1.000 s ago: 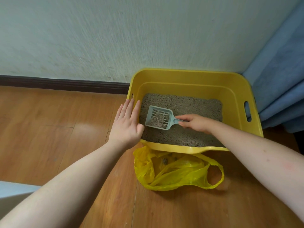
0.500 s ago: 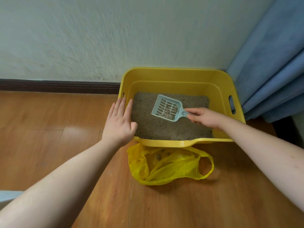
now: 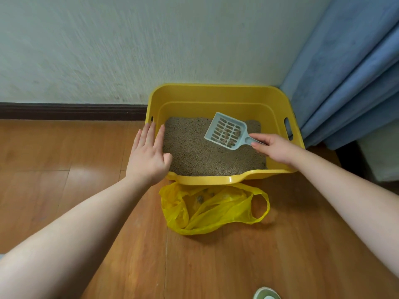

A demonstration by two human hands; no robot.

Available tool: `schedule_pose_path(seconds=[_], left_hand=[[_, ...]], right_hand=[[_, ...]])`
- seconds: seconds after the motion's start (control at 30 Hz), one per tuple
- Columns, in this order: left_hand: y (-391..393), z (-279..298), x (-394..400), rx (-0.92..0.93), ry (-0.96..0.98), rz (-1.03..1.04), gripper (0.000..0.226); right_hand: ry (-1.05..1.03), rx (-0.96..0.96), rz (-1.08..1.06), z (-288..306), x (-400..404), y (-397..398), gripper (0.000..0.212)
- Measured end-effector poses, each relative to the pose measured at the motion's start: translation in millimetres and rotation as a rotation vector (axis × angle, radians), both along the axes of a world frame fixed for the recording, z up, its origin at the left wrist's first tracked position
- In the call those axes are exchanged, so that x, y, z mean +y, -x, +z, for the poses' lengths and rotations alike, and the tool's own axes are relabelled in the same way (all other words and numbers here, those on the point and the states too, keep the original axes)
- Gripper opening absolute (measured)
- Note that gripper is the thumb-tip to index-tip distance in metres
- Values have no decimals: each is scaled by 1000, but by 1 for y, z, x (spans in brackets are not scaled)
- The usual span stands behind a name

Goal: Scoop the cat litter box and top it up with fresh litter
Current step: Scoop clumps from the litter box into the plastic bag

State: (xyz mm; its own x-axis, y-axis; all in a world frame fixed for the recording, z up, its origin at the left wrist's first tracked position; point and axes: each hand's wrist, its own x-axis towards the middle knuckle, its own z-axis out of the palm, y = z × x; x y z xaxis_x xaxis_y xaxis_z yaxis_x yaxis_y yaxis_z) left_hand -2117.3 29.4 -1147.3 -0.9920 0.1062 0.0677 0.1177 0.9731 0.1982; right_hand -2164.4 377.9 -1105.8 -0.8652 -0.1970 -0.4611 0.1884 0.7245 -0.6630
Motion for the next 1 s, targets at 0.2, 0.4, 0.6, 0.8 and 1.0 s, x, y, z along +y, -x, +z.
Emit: schedule_pose_path(seconds=[0.2,0.4,0.6,0.8,1.0], left_hand=[[-1,2,1,-22,37,-16,79],[-1,2,0,-44,59,-19,78],[0,2,-2,-63,63,-27,75],[1,3,-2,-59,25,-19,76],[1,3,-2,-57,13,-17,75]], right_hand=[[-110,125,-12,1,3,-11,45],[-108,142,-40,0,-5,-23,44],[-27,123,-104,16,-11,-37,36],[171,22,-8,37,-24,-70,26],[254,-71,78,25,-25,-110,26]])
